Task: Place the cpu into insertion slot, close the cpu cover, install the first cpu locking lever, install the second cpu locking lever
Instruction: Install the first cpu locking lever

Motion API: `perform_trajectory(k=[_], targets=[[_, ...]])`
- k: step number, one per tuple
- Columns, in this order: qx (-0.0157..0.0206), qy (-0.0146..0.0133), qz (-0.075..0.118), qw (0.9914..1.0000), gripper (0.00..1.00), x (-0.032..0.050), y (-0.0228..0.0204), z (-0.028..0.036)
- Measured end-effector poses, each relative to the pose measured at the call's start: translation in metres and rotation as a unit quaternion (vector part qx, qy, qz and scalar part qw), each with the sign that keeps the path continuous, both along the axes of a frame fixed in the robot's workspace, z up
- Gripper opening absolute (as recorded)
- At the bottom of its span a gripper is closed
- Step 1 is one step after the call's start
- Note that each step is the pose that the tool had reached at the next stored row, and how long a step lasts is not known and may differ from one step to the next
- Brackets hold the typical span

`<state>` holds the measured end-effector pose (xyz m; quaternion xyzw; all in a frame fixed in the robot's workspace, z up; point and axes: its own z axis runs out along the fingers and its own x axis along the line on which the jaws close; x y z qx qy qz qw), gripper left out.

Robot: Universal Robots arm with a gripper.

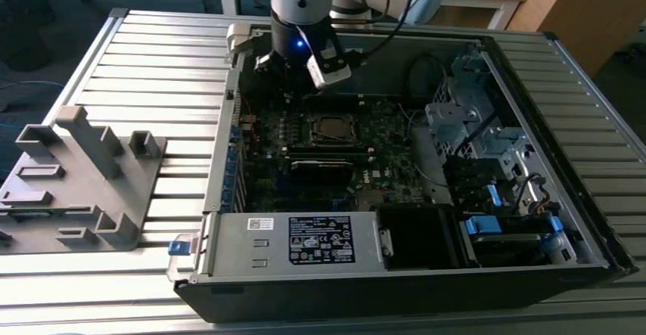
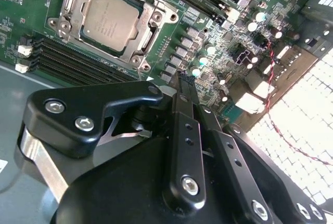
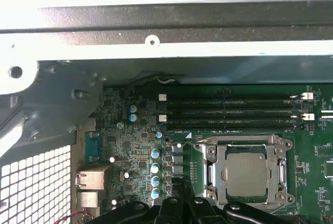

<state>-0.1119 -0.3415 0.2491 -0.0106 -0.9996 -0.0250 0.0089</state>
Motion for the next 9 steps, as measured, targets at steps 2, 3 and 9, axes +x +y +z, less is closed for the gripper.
perform_trajectory(k=[2,3,9], targets=[[0.0006,-0.0001,0.000,1.00000,0.11,-0.0017,0.0000,-0.0001],[0.0006,-0.0001,0.000,1.00000,0.11,-0.0028,0.0001,-0.0001],[0.0082,0.0000,0.000,0.99997,0.11,-0.0067,0.0002,0.0000]])
